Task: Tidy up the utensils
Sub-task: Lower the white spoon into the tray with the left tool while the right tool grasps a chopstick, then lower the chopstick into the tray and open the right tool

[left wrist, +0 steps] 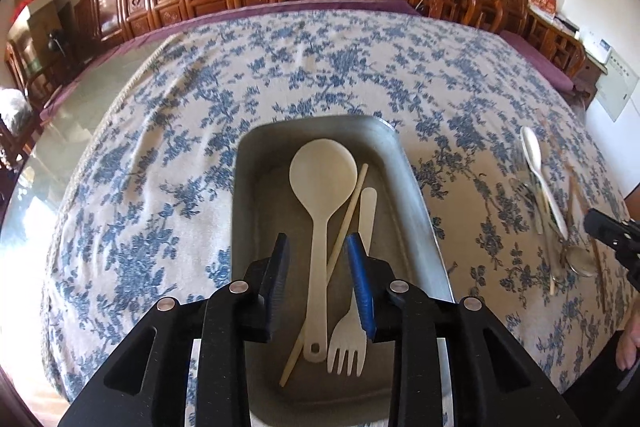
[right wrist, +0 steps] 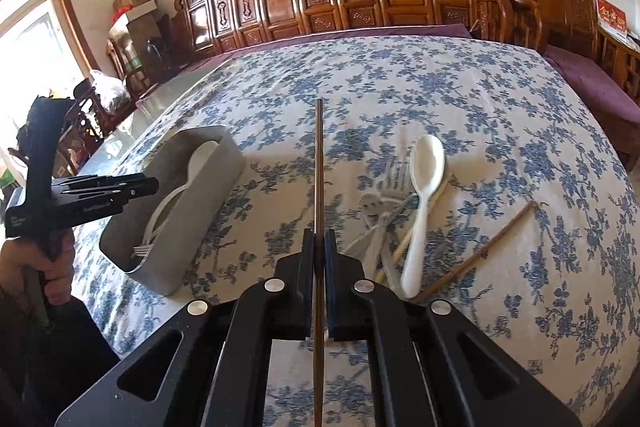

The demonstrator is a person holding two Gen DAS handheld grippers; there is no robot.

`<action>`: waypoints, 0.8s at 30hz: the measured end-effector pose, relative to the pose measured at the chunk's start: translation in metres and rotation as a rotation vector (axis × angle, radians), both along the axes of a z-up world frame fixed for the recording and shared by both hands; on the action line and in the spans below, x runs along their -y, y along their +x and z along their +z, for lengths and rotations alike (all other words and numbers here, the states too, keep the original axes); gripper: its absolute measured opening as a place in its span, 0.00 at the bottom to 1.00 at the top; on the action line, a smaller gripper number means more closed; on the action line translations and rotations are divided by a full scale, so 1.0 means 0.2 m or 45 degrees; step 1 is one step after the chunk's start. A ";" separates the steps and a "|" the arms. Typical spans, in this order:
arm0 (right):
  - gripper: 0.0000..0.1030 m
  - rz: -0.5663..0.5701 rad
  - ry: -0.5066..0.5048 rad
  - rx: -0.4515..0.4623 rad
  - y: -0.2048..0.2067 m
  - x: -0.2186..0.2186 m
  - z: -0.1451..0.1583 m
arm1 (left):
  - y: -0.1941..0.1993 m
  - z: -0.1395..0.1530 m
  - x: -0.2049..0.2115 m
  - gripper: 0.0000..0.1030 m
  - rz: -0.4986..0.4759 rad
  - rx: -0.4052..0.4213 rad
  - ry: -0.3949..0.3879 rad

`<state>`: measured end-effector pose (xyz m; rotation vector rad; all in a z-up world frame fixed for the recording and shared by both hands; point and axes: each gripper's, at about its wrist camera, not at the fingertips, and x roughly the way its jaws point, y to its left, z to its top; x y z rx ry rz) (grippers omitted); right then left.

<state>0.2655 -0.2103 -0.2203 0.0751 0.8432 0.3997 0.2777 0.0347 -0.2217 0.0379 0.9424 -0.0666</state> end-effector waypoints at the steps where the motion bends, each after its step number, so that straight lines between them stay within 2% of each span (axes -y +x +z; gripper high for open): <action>1: 0.06 0.013 0.007 -0.008 0.00 -0.02 0.01 | -0.01 0.01 -0.01 0.28 -0.002 0.002 -0.013; 10: 0.06 0.112 -0.021 0.005 0.01 -0.27 0.09 | -0.07 0.10 -0.11 0.28 0.003 0.059 -0.034; 14: 0.06 0.159 0.004 0.000 0.04 -0.41 0.12 | -0.08 0.09 -0.16 0.33 0.025 0.074 -0.034; 24: 0.06 0.233 0.064 -0.040 0.17 -0.74 0.12 | -0.09 0.09 -0.28 0.33 0.068 0.079 -0.045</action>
